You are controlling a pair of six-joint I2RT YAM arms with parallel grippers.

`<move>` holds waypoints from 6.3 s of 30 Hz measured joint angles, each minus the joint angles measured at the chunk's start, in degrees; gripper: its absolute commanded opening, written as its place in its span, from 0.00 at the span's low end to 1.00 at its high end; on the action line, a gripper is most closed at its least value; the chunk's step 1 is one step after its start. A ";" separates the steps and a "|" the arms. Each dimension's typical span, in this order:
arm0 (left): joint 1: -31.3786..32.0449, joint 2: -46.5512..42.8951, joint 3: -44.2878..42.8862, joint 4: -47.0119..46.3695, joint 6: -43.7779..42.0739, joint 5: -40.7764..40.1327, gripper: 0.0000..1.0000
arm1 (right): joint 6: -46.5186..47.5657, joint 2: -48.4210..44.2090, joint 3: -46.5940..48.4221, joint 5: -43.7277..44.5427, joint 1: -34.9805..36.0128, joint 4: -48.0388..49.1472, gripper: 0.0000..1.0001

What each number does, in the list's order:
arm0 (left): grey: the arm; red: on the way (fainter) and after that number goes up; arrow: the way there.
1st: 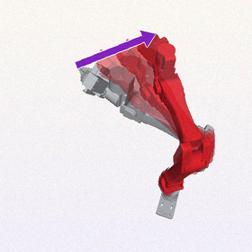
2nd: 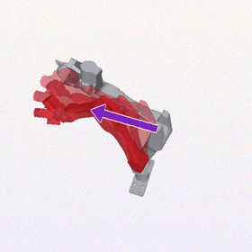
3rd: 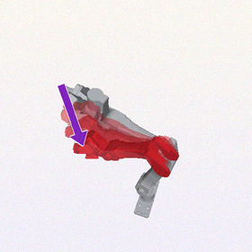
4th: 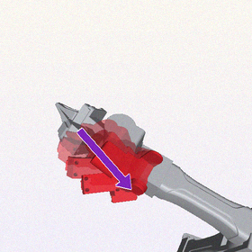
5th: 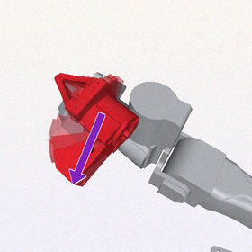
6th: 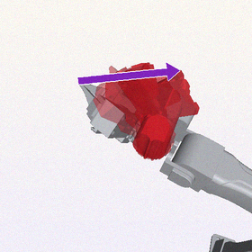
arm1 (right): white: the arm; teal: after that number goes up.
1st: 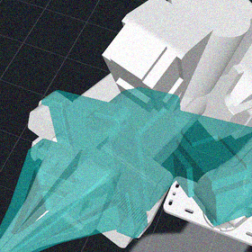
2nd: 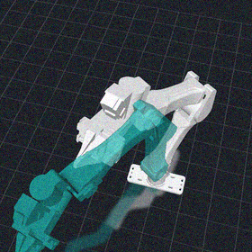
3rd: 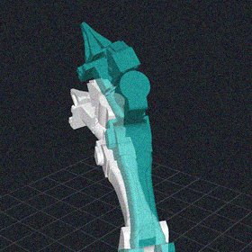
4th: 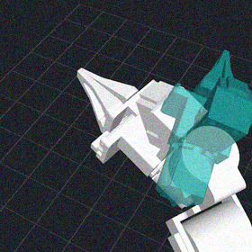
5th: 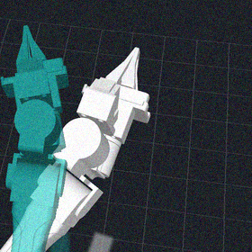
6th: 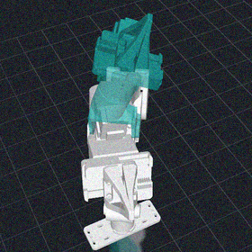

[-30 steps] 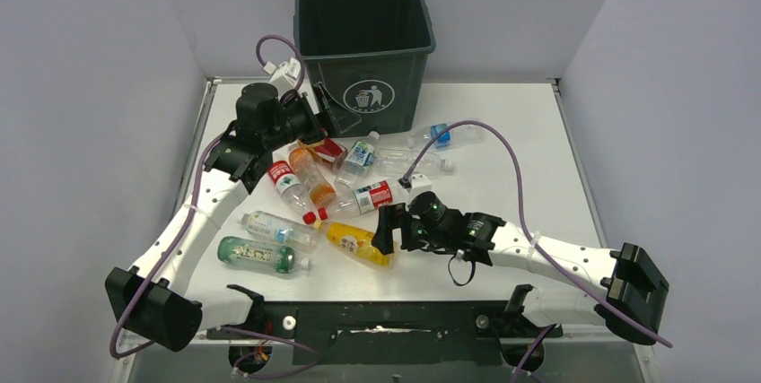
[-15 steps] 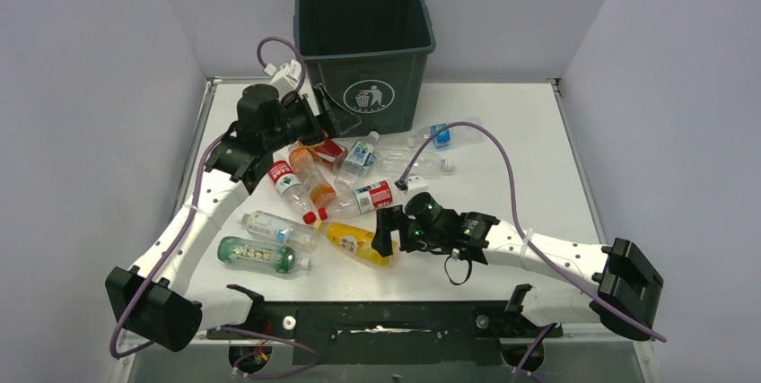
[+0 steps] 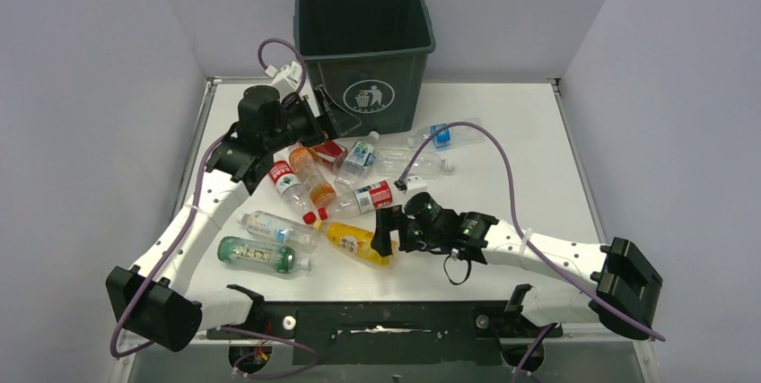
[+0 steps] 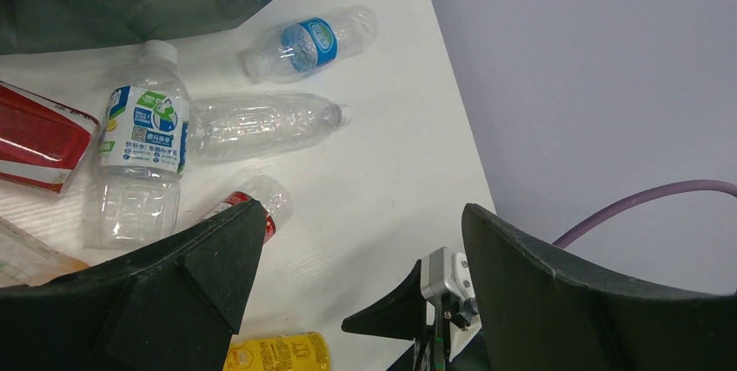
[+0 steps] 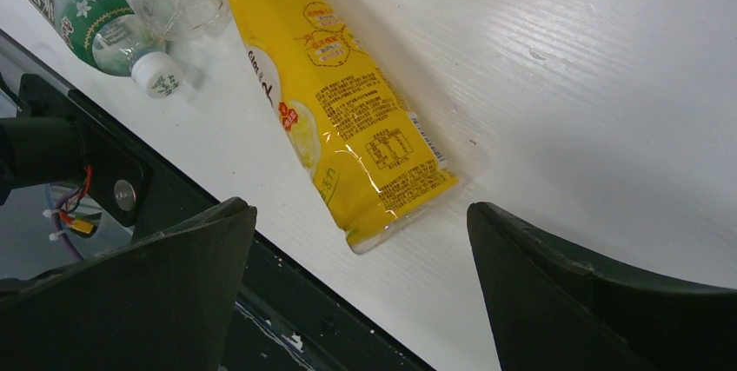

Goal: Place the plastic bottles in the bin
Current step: Pick up the plastic bottle at the center of the board, then place the plastic bottle in the trash bin.

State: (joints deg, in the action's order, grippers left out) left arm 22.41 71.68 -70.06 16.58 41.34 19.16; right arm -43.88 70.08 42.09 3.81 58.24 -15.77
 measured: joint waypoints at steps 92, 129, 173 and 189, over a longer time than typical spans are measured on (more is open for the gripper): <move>0.79 -1.29 0.68 -0.13 3.63 2.56 0.85 | 10.40 -6.84 7.56 15.58 4.00 -12.07 0.57; 6.91 -0.24 6.21 -8.52 10.73 3.98 0.85 | 9.75 -6.93 13.53 24.02 2.49 -14.32 0.57; 11.89 2.49 8.04 -10.54 12.92 -1.53 0.85 | 8.79 -11.37 15.13 24.22 -2.73 -12.66 0.56; 16.65 5.05 8.33 -15.15 15.37 -3.91 0.82 | 10.21 -10.36 15.08 22.12 -2.27 -9.11 0.56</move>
State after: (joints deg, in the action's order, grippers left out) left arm 39.07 76.73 -61.73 1.43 56.71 15.25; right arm -33.67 59.72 57.17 25.93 55.96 -24.88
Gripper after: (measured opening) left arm 0.849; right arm 0.751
